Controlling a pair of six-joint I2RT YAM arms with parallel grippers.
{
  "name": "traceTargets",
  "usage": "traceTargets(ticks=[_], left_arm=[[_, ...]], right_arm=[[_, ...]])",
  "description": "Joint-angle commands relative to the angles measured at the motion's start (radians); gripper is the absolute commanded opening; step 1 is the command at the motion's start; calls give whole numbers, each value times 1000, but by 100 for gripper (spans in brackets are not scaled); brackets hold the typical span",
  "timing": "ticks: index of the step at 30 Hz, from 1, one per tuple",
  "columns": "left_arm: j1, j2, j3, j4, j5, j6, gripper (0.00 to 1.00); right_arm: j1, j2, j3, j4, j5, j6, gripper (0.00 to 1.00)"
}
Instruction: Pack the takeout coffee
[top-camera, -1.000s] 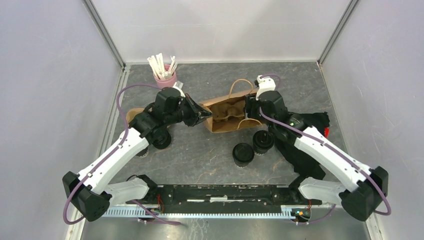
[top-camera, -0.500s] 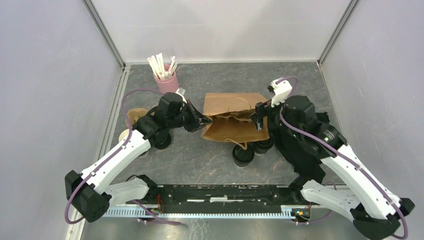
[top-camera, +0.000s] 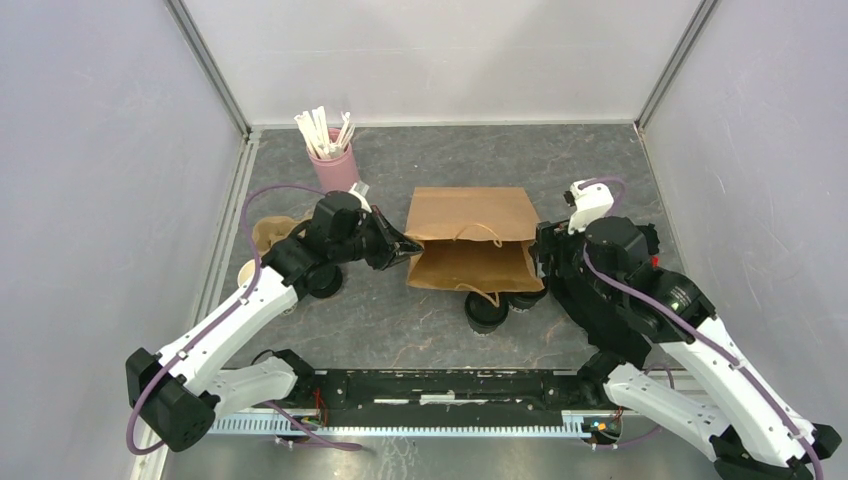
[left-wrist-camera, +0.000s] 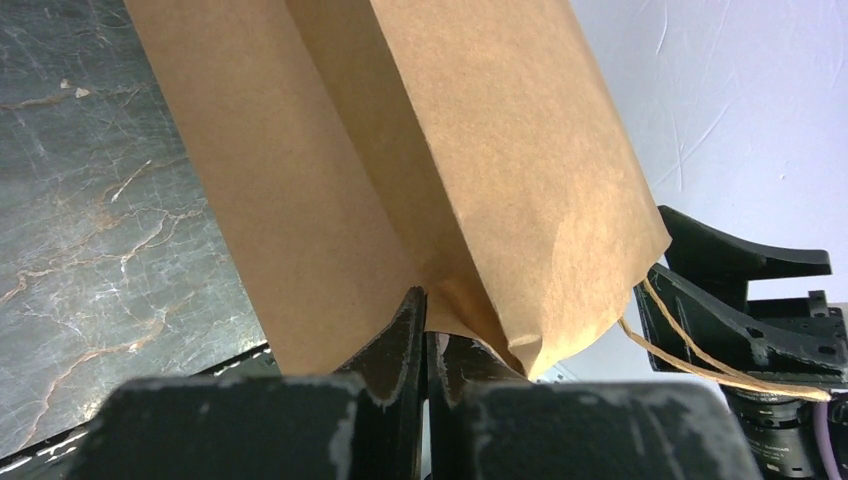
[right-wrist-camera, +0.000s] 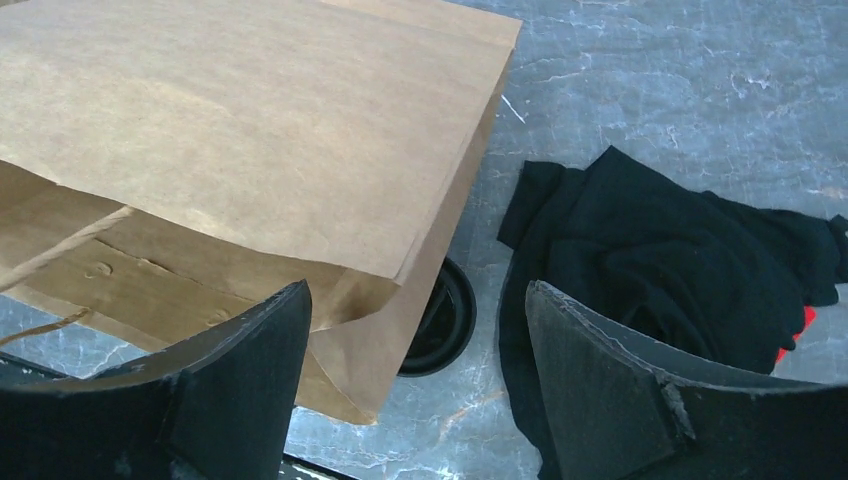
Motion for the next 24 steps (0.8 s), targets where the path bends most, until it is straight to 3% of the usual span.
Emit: traceTargets(ticks=[1,6,9,13,16,18,19,24], left_arm=[[2,0,62,-3,40,-14,5],[1,1,78,10,33,-56,5],[2,-4,83,14,18,-94,6],[2,-18,99,-13,-45,-138,8],[2,-26,113,-20,-71,-138,10],[2,-22,147,-58,-88,-72,21],[2,-17,170,-92,-100,4,30],[2,-22,314,-259,-189,272,66]], right_arm=[[-1,-19,-2,-13,51,81,84],[0,26,-50,40,10,128,79],[-1,92,-24,91,11,136,70],[-1,221,57,118,57,131,53],[-1,331,153,134,59,47,27],[-2,397,238,109,79,-16,11],[-2,423,274,105,76,-47,3],[-2,489,381,121,6,-202,0]])
